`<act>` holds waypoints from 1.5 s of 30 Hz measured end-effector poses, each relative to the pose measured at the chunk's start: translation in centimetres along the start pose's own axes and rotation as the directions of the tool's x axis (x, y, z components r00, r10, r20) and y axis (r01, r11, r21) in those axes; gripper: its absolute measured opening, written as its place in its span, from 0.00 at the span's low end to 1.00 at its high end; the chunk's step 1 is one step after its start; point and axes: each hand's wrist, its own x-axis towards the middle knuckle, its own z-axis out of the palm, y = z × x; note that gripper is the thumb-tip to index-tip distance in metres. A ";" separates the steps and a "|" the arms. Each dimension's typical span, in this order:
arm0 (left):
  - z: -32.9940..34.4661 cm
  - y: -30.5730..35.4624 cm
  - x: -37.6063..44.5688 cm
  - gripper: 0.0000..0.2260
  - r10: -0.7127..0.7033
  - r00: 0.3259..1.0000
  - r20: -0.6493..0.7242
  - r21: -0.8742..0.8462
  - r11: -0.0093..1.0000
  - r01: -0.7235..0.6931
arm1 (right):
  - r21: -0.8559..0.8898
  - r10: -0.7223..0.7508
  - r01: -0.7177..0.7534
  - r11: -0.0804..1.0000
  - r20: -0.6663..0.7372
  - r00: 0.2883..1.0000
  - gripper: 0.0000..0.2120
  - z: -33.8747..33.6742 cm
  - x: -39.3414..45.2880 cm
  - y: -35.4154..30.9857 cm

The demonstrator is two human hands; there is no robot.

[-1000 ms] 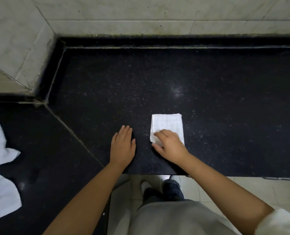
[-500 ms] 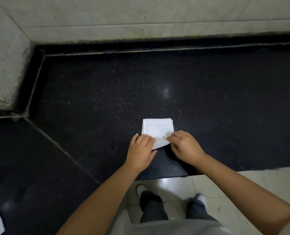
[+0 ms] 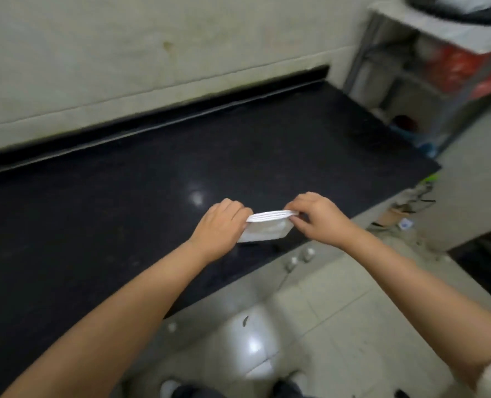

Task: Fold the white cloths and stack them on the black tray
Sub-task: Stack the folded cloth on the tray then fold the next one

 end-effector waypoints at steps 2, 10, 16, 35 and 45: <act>1.4 3.7 6.2 0.05 0.062 0.998 0.008 -0.041 0.997 -0.062 | 0.006 0.095 -0.095 0.995 -0.064 0.993 0.08 -4.3 -2.7 4.7; 3.5 17.4 28.8 0.11 0.084 0.981 0.177 -0.312 0.950 -0.025 | 0.050 0.360 -0.378 0.924 -0.440 0.823 0.10 -19.0 -11.1 18.4; 6.9 22.9 43.2 0.11 0.153 0.981 0.121 -0.389 0.917 -0.095 | 0.081 0.449 -0.488 0.869 -0.542 0.710 0.09 -27.1 -12.4 28.2; 16.5 18.2 78.5 0.06 -0.269 0.949 0.165 -0.612 0.726 0.313 | 0.312 0.412 -0.301 0.901 -0.405 0.816 0.08 -49.0 10.4 58.2; 22.9 12.3 92.5 0.10 -0.653 0.745 -0.138 -0.440 0.714 0.545 | 0.104 0.047 0.014 0.995 -0.561 0.827 0.08 -54.8 29.3 69.3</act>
